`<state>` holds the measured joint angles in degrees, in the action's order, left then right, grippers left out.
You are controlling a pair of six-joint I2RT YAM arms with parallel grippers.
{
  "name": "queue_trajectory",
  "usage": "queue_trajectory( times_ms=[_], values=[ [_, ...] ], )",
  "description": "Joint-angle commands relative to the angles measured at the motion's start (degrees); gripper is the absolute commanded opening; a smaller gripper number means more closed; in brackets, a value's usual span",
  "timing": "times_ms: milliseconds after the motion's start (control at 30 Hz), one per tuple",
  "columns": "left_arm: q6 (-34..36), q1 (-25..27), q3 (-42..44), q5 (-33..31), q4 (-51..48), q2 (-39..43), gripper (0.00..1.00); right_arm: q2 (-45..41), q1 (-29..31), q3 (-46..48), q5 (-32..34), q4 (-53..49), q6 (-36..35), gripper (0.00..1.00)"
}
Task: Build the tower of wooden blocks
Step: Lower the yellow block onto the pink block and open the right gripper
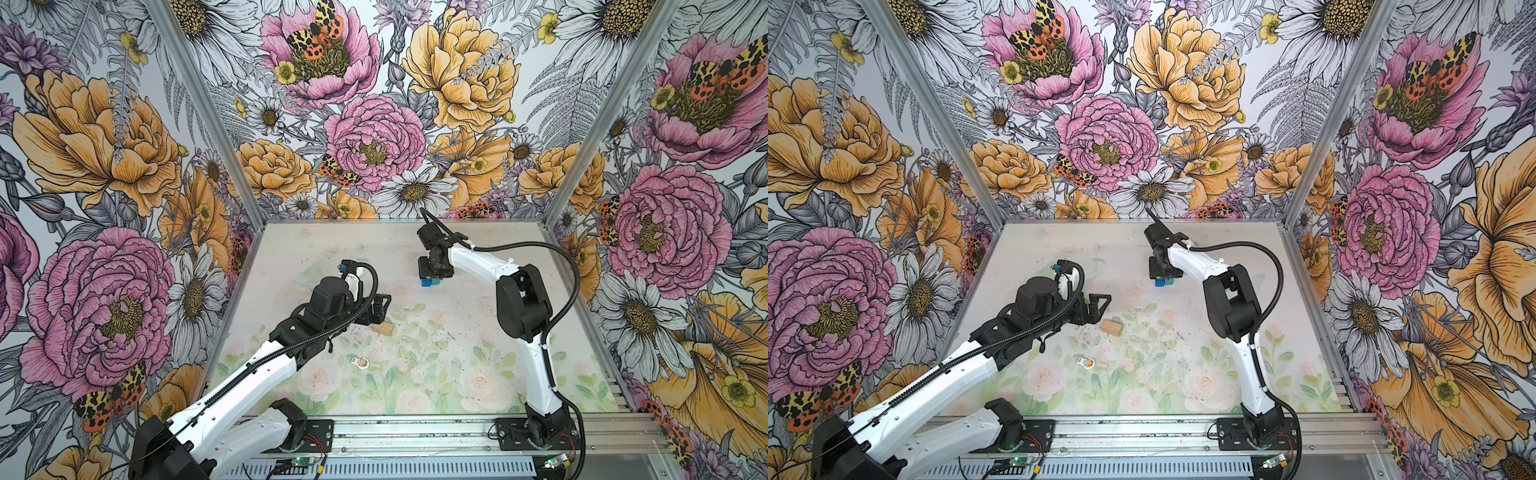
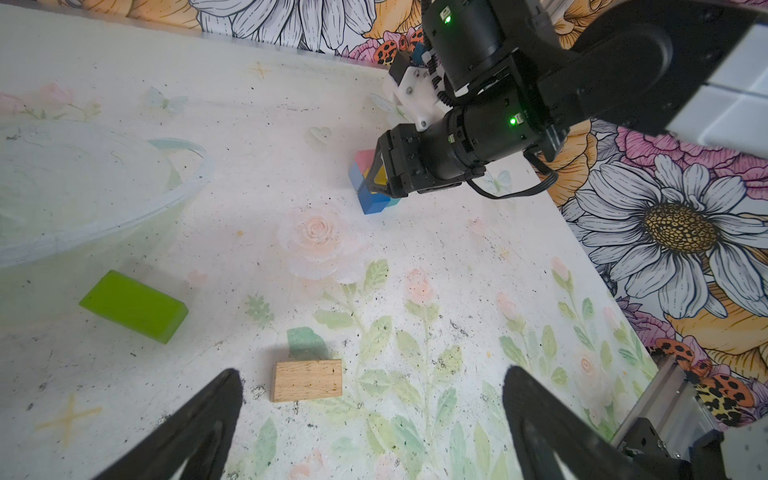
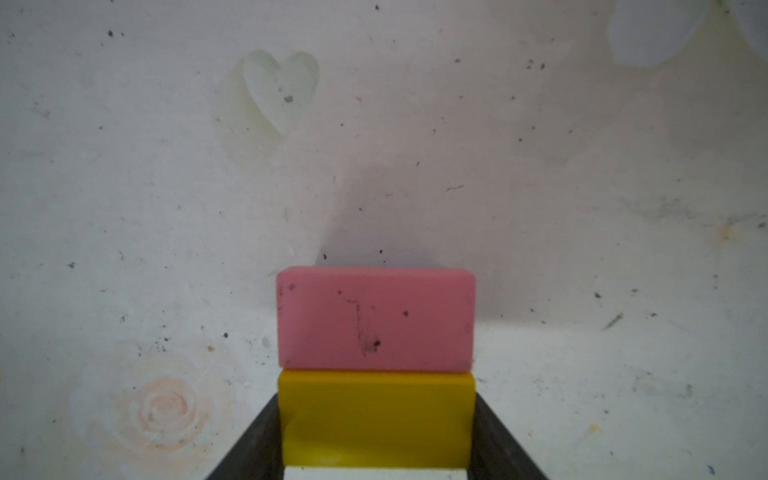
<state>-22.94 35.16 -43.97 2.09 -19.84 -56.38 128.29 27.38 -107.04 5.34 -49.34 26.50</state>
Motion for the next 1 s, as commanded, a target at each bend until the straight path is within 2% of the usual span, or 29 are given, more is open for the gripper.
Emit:
queue_trajectory(
  times_ms=[0, 300, 633, 733, 967],
  values=[
    [0.8, -0.6, -0.8, 1.4, 1.5, -0.1, 0.99, 1.3, -0.4, -2.1, -0.4, -0.7, 0.3, 0.59],
    [0.6, -0.8, -0.7, 1.6, 1.5, 0.1, 0.99, 1.4, -0.4, -2.4, -0.4, -1.0, 0.2, 0.62],
    [0.4, -0.9, -0.7, 1.7, 1.5, 0.2, 0.99, 0.6, -0.5, -2.2, -0.3, -1.2, -0.3, 0.8],
    [0.2, -0.9, -0.9, 1.6, 1.3, 0.4, 0.99, -0.9, -0.5, -1.9, 0.2, -1.3, -0.5, 0.84],
    [-1.3, -0.9, -0.8, 1.0, 0.2, 2.8, 0.99, -8.5, -0.3, 1.0, 0.5, -1.4, -0.6, 0.85]
  ],
)
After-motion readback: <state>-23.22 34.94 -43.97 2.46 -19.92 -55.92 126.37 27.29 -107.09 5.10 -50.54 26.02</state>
